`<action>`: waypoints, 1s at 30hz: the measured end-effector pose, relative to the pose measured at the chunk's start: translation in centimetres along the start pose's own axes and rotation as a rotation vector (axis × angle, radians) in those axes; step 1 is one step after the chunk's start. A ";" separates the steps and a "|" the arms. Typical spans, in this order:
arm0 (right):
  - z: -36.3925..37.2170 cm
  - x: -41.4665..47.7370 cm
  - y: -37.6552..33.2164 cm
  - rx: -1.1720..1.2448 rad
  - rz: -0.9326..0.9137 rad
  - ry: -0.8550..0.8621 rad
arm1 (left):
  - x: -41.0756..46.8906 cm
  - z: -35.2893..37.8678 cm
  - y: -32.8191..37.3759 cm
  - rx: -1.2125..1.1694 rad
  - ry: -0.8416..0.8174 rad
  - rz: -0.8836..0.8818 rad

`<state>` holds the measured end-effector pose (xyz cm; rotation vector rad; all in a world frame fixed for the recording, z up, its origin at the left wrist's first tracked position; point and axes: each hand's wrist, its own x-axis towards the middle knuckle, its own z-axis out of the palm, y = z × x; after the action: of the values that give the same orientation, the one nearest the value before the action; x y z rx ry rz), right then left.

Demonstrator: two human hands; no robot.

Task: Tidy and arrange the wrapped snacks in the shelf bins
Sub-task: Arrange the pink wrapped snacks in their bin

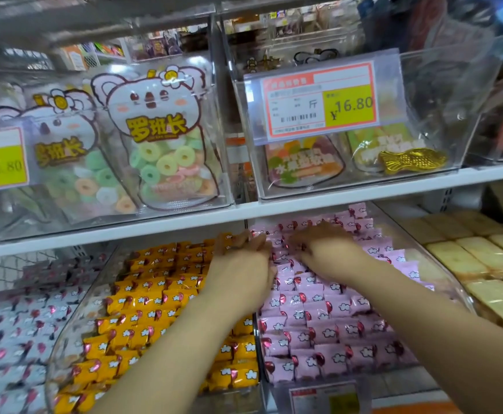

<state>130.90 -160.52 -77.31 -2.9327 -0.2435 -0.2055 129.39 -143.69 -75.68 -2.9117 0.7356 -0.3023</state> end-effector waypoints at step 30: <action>-1.8 -5.1 1.5 -0.002 -0.045 -0.098 | -0.3 -0.9 1.4 -0.089 -0.160 -0.057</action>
<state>126.00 -163.04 -76.57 -2.9450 -0.3242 -0.0684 128.30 -144.88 -75.11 -3.0000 0.6590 -0.0419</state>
